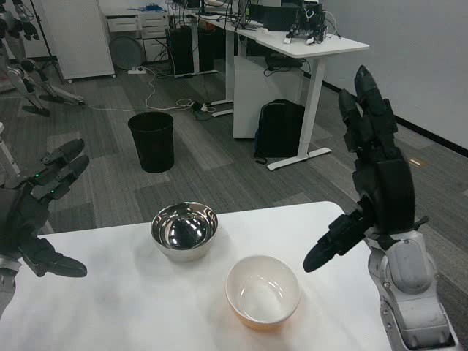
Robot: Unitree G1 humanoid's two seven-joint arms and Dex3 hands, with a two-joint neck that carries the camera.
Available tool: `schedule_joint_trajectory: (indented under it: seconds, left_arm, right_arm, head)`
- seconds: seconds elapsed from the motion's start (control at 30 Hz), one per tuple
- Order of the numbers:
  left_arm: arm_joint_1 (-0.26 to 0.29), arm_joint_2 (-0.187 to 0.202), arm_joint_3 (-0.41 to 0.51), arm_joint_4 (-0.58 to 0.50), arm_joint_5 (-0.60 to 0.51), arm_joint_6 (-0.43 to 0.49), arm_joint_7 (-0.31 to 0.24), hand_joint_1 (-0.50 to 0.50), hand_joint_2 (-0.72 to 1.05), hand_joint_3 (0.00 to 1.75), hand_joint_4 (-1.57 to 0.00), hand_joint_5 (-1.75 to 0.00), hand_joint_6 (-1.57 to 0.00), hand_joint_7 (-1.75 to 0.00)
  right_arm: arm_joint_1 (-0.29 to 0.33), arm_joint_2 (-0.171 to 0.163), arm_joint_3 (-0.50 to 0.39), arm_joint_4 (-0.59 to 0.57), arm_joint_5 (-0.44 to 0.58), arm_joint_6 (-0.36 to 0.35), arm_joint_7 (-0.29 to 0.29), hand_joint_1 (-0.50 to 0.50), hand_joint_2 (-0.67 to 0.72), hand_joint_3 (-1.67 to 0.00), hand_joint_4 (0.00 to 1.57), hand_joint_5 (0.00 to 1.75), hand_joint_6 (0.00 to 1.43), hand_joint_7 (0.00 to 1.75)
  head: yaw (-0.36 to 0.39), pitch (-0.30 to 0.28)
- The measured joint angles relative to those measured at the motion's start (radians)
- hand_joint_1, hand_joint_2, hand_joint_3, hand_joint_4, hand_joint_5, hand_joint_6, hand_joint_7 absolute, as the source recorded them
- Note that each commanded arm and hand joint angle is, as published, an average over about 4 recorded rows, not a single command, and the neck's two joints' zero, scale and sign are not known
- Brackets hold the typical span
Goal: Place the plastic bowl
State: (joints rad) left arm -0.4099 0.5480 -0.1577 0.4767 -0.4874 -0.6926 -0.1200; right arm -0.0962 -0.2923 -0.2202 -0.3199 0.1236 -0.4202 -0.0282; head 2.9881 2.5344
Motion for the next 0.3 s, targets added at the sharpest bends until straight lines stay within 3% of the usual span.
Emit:
schedule_joint_trajectory:
  seconds: [0.3]
  left_arm:
    - [-0.002, -0.001, 0.004, 0.009, 0.000, 0.000, 0.000, 0.50, -0.64, 0.44, -0.52, 0.00, -0.63, 0.00]
  right_arm:
    - [-0.003, 0.008, 0.014, 0.013, 0.002, -0.003, 0.000, -0.46, 0.58, 0.00, 0.00, 0.00, 0.00, 0.05]
  head:
    - [0.014, 0.003]
